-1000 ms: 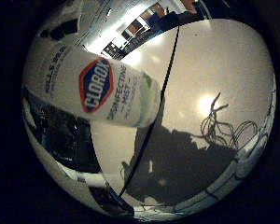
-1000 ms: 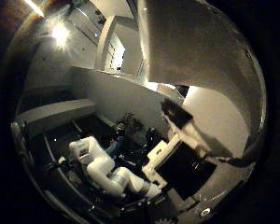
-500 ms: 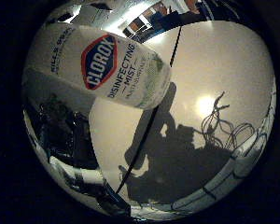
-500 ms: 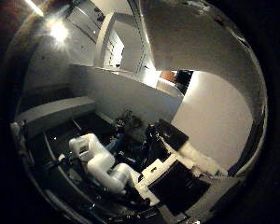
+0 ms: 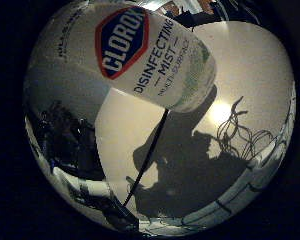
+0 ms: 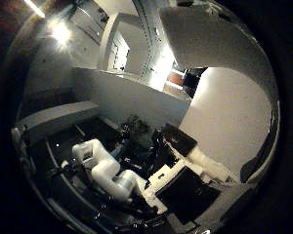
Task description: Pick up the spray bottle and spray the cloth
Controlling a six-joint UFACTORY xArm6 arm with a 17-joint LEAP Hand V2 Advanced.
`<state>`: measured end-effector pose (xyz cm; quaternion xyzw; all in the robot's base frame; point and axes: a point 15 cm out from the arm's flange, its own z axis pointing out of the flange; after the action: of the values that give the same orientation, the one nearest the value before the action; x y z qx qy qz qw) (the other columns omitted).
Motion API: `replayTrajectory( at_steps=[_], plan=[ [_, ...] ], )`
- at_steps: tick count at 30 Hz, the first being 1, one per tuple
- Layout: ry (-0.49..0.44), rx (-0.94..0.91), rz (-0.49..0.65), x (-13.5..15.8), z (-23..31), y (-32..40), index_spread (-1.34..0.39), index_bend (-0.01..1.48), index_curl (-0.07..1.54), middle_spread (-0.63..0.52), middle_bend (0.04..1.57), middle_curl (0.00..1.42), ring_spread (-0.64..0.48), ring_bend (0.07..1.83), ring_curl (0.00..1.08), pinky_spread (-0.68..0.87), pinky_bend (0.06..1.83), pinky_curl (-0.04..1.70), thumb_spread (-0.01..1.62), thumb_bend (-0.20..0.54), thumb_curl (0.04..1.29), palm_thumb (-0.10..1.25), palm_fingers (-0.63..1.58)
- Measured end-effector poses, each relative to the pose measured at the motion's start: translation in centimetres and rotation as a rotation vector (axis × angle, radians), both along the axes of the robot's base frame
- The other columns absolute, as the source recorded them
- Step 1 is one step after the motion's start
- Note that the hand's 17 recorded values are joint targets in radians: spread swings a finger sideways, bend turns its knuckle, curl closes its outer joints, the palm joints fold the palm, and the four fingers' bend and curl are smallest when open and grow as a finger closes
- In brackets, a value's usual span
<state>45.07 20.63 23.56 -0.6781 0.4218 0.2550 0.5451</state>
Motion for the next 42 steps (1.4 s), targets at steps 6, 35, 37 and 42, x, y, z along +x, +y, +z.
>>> replayTrajectory(
  at_steps=[6, 35, 37, 42],
  plan=[
    [0.008, -0.014, 0.005, -0.1, -0.5, -0.4, -0.43, 0.17, 0.34, -0.03, 0.22, 0.38, -0.05, 0.66, 0.32, 0.41, 0.6, 0.41, 1.01, -0.025, 0.38, 0.69, 0.27],
    [0.049, -0.042, 0.004, 1.2, -3.3, -1.7, -0.43, 0.17, 0.33, -0.03, 0.22, 0.37, -0.05, 0.64, 0.28, 0.39, 0.58, 0.26, 1.01, -0.025, 0.38, 0.69, 0.32],
    [0.045, -0.046, 0.003, 1.5, -3.4, -1.9, -0.43, 0.17, 0.33, -0.03, 0.22, 0.37, -0.05, 0.63, 0.28, 0.4, 0.58, 0.25, 1.01, -0.025, 0.38, 0.69, 0.32],
    [0.056, -0.061, -0.014, 2.1, -4.5, -2.4, -0.43, 0.18, 0.33, -0.03, 0.22, 0.37, -0.05, 0.63, 0.27, 0.4, 0.58, 0.23, 1.01, -0.025, 0.38, 0.7, 0.33]
  ],
)
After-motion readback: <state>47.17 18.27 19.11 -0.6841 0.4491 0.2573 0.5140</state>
